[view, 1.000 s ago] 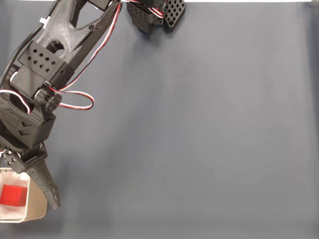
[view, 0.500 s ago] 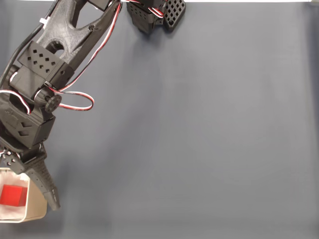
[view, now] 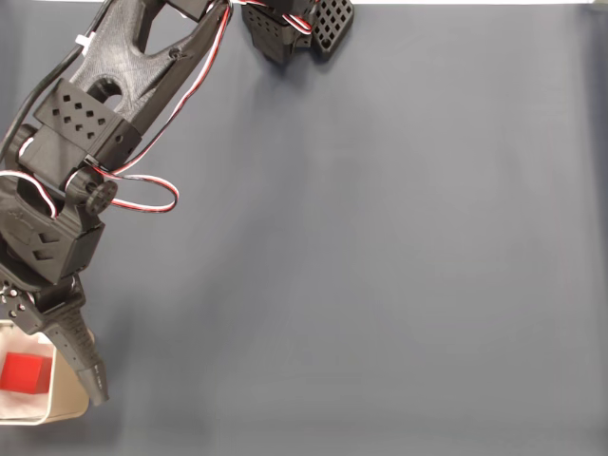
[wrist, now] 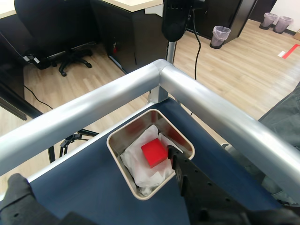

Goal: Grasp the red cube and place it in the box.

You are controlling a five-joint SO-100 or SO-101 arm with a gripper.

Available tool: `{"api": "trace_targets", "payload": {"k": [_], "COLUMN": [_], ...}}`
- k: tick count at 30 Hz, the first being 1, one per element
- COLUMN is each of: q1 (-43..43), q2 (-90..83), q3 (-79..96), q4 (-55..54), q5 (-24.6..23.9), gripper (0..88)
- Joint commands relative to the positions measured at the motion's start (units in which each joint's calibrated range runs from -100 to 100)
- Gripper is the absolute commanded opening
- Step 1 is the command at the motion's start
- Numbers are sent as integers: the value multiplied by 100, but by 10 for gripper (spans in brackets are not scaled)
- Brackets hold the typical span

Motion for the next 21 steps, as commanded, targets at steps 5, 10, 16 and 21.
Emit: {"api": "trace_targets", "payload": {"k": [5, 10, 16, 21], "q1": [-22, -441, -1513, -2458], "q2": [-946, -2133, -4066, -5625], "q3": [77, 780, 2477, 4329], "q4": [-448, -448, -407, -349], "q5": [-220, -327, -317, -210], "gripper": [154, 1, 0, 0]}}
